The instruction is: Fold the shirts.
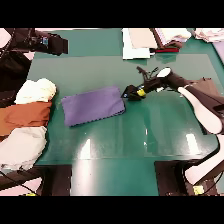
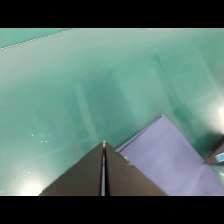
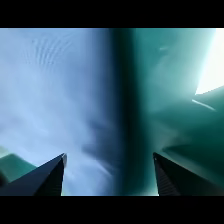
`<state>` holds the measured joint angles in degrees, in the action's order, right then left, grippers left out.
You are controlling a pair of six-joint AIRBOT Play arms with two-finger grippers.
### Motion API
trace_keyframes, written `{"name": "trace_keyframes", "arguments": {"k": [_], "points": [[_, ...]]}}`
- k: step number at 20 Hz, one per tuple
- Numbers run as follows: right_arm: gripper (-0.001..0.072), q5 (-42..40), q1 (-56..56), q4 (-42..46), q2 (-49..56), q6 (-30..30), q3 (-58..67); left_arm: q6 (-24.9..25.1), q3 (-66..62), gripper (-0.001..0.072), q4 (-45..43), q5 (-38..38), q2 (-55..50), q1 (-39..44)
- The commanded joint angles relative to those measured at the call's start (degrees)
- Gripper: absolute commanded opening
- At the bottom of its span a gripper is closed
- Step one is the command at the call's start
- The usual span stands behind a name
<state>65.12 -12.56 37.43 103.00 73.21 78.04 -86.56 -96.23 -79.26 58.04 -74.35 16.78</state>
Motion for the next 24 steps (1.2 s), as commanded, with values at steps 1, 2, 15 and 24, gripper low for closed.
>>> {"name": "trace_keyframes", "arguments": {"k": [1,2,15,24], "points": [[0.0599,-0.55,-5.44,-1.99,6.88,-0.37,6.71,0.02,-0.02,0.0026,0.22,-0.13,-0.42,0.44],[0.0531,-1.05,-7.30,-1.99,8.61,-0.37,9.31,0.02,-0.02,0.0025,0.22,-0.11,-0.42,0.44],[0.0017,-0.04,6.03,18.18,-2.23,3.04,20.68,0.00,-0.02,0.0025,3.39,-3.39,-0.42,12.50],[0.0017,-3.15,47.87,21.59,-16.44,5.22,10.05,-3.26,-0.02,0.0025,4.85,-7.28,-0.42,14.60]]}}
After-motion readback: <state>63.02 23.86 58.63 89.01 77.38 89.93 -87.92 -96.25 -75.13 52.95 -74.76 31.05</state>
